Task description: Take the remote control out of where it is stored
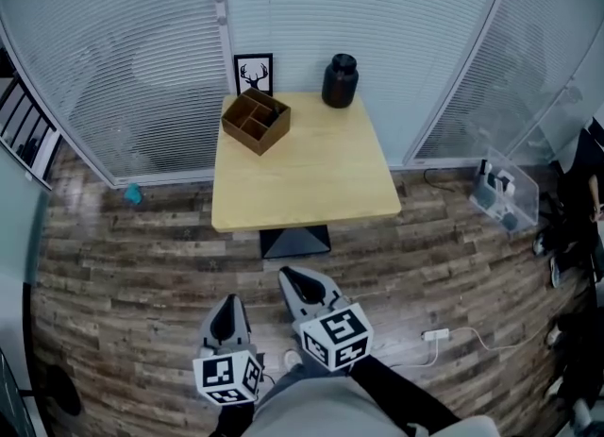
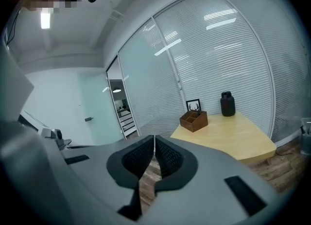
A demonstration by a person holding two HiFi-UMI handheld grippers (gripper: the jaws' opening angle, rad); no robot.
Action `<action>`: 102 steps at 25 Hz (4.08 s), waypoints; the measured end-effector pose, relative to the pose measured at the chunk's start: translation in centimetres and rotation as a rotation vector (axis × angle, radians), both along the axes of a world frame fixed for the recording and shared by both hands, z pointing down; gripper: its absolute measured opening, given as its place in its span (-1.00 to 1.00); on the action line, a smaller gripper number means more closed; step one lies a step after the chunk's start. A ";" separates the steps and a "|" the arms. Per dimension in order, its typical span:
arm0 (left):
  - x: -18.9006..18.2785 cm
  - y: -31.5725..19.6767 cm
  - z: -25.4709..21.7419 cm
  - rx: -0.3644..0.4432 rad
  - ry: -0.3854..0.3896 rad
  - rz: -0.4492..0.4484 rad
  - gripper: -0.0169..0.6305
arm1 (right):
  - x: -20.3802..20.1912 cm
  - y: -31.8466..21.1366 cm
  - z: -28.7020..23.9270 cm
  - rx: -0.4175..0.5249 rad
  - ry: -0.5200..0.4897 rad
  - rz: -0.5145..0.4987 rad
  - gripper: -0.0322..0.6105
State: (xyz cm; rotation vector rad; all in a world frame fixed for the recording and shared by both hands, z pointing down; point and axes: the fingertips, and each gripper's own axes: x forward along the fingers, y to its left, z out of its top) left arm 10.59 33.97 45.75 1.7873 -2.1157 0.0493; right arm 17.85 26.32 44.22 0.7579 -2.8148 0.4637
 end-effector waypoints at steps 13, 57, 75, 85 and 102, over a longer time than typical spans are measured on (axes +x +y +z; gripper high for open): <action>-4.0 -11.0 -0.9 0.002 -0.014 -0.050 -0.92 | -4.6 -10.6 -0.8 -0.011 -0.018 -0.077 -0.88; -22.3 -32.5 -1.7 0.017 -0.064 0.081 -0.92 | -20.8 -31.2 -0.2 -0.027 -0.011 0.081 -0.88; -23.1 -37.2 -0.7 -0.006 -0.041 0.104 -0.92 | -22.3 -35.6 0.4 -0.054 0.024 0.074 -0.87; -23.2 -38.9 -0.2 -0.020 -0.032 0.091 -0.92 | -20.7 -39.2 1.3 -0.048 0.044 0.124 -0.75; -24.2 -39.1 0.5 -0.050 -0.033 0.063 -0.92 | -19.2 -44.1 3.8 -0.041 0.102 0.220 -0.51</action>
